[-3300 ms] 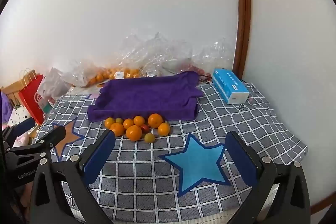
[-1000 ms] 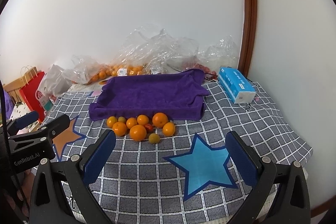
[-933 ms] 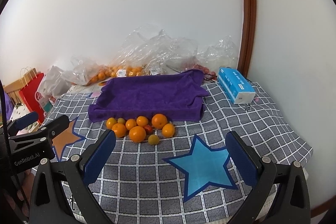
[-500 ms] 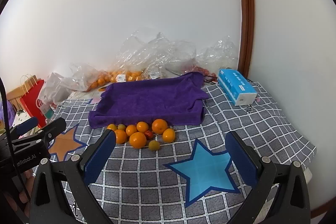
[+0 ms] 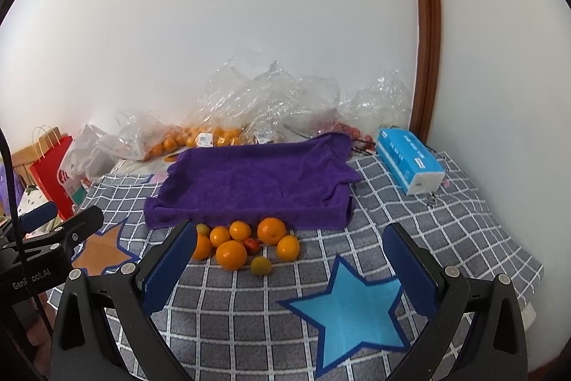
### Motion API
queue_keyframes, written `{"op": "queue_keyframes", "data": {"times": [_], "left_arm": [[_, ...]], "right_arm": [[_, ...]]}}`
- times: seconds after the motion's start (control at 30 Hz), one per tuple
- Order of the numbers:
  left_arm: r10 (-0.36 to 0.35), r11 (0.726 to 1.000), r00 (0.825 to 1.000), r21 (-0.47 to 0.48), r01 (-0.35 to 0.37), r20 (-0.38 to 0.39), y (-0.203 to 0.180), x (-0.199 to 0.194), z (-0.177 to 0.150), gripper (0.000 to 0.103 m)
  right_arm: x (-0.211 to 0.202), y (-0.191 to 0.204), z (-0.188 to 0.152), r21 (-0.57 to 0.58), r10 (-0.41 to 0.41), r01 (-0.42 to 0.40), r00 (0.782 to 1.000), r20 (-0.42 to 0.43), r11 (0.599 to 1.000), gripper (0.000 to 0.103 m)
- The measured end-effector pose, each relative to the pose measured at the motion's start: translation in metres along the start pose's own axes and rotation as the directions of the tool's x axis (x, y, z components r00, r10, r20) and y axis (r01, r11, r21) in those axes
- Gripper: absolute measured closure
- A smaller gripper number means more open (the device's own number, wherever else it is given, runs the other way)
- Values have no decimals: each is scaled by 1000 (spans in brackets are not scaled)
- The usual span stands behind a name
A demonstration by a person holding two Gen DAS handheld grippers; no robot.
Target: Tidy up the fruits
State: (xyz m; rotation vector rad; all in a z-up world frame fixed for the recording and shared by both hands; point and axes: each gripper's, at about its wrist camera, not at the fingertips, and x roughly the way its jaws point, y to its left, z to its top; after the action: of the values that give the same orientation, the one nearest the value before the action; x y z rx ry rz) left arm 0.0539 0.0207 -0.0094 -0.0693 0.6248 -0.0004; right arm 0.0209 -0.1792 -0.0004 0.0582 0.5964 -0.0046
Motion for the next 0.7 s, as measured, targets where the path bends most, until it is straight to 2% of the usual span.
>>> {"op": "queue_keyframes", "data": {"times": [0.17,0.33,0.5,0.7], "left_arm": [[-8,1000,999,-4,7,-35,10,25,-1,1],[4,1000,998,-3,-4,-64,21,46,-3,3],[13,999,993,-29,-16,-121,36,74,-10,3],[23,999,988,-31,-28,-153,47,96,-18,3]], "right_arm": [[26,-2,1,22,-21,21,999,-28,1000,0],[60,-9,-5,76,18,-9,993,-113,997,6],[87,-14,-15,107,34,-18,988,-151,994,11],[112,-14,-29,120,76,-54,978,-193,991,18]]}}
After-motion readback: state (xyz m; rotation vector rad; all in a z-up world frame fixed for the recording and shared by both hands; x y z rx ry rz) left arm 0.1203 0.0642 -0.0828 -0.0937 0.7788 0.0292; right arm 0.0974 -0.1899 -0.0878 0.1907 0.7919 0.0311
